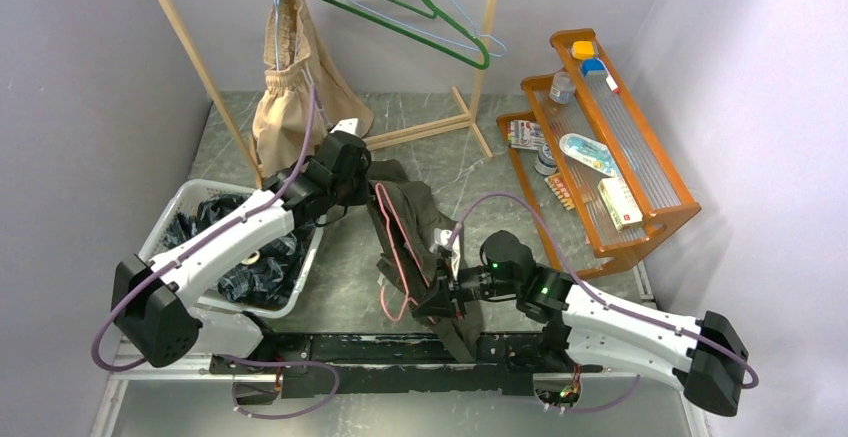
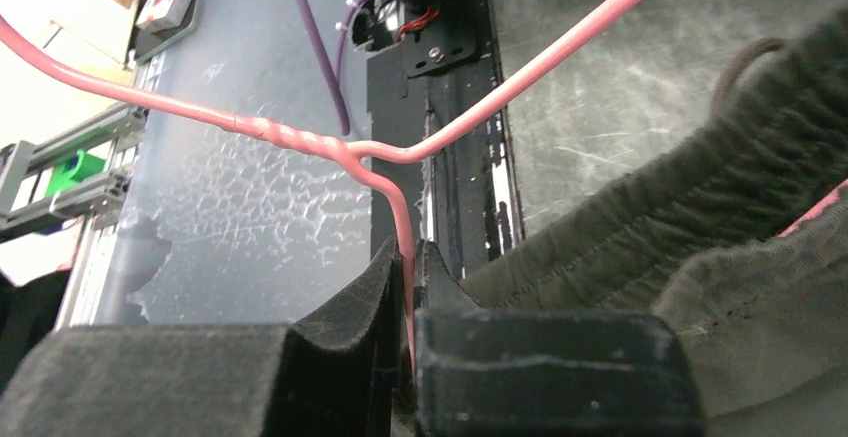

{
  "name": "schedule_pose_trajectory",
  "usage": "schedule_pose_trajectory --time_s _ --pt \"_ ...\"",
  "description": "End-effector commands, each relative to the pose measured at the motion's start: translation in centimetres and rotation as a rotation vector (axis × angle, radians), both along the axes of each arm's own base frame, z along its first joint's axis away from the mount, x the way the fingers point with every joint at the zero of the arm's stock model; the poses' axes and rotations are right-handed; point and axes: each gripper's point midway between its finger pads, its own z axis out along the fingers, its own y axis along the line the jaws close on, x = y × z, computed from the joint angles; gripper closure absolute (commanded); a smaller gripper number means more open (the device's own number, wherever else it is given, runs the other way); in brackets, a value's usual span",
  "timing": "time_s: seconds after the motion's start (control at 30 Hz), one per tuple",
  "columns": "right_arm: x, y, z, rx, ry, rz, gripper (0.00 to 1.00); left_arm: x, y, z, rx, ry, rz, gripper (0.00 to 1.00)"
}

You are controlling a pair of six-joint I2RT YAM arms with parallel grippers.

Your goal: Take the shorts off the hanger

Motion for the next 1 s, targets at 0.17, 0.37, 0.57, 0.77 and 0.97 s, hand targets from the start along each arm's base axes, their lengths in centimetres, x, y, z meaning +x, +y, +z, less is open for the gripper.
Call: schedule_pose_trajectory --time_s 0.17,0.37,0.57,0.77,0.97 --pt "5.2 -1.7 0.9 0.069 -0.005 -0.419 1.0 -1.2 2.7 0.3 -0.155 -0.096 0.126 0.8" --pt "8.4 -1.3 1.0 0.002 0.002 -0.568 1.0 -3.6 0.3 1.2 -0.315 -0.122 -0.038 0.48" --pt "11.0 -0.3 3.7 0.067 0.024 -0.69 1.0 -6.1 -2.4 2.5 -0.421 -0.138 -0.139 0.41" --pt "14.2 -1.1 4.7 0.106 0.089 -0.866 1.0 -8.5 -3.7 1.7 -0.524 -0.136 -0.122 0.4" --pt "16.2 -1.0 3.9 0.099 0.174 -0.858 1.0 -9.9 -5.8 2.9 -0.587 -0.181 -0.234 0.39"
